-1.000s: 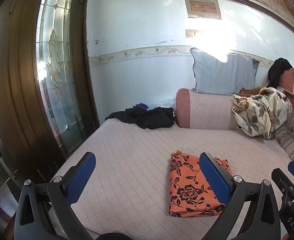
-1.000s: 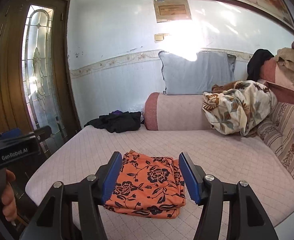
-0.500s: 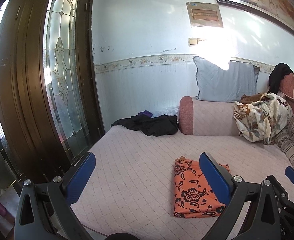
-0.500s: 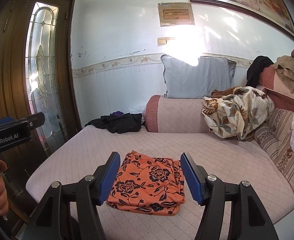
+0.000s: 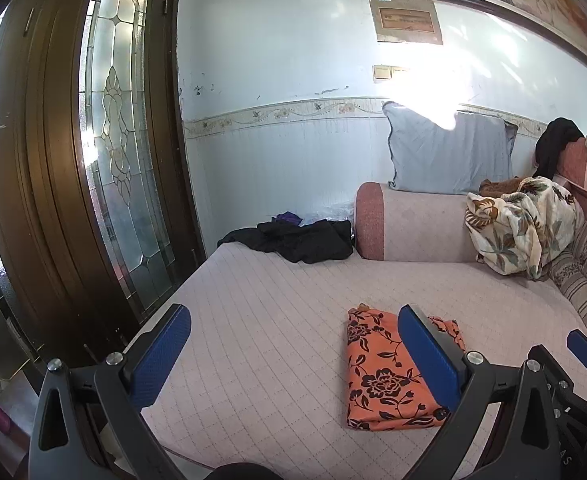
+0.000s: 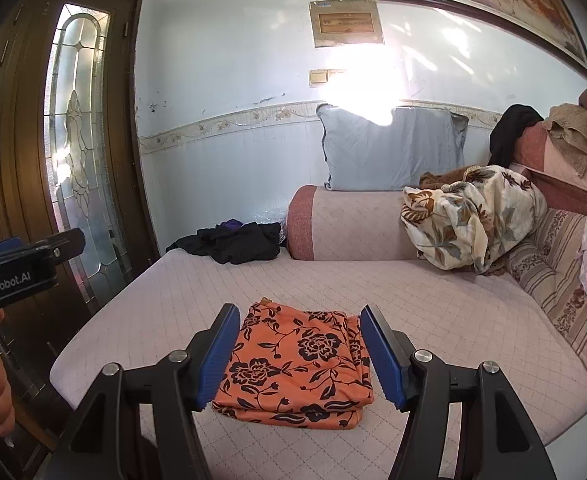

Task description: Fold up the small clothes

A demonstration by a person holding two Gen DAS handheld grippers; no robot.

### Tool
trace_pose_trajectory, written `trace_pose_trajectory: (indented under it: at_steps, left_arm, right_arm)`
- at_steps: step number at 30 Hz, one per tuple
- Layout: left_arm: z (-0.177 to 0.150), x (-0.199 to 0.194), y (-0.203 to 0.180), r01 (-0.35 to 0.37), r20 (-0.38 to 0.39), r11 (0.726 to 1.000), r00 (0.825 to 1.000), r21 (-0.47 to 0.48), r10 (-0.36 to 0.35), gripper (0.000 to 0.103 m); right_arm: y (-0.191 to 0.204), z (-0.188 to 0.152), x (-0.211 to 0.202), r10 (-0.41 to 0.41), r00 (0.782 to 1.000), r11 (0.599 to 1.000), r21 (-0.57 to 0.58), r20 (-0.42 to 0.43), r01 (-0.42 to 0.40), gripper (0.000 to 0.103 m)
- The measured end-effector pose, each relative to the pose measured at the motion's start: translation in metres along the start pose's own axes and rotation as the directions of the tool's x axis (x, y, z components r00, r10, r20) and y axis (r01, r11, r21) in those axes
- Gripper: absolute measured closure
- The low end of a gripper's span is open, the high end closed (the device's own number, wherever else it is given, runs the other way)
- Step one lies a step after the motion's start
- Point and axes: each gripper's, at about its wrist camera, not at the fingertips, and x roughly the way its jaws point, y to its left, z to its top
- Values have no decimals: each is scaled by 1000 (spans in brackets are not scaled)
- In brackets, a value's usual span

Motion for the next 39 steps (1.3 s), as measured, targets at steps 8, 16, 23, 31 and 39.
trace_pose_trajectory:
  at_steps: [8,16,23,31,39]
  left_arm:
    - [-2,3,-3,10,-7,1000,1000,10,-10,0]
    - [-4,5,-3,12,-19,1000,1000,14,-12,0]
    - [-3,5,2,11,-21,1000,1000,3,-11,0]
    - [-4,5,7,10,-19,1000,1000,-10,-10,0]
    - [-6,6,10,15,-20,1000,1000,-17,-15,0]
  right_arm:
    - [-5,-3,5,-9,1000,1000,14,-13,10,36]
    - [-4,-5,9,-16,1000,1000,12,-27,16,36]
    - [-3,-5,9,-16,999,1000,10,-28,16,36]
    - [2,-5,9,-10,1000,1000,-5,-30,10,36]
    - [4,-5,9,-8,1000,1000,-9,-30,8,36]
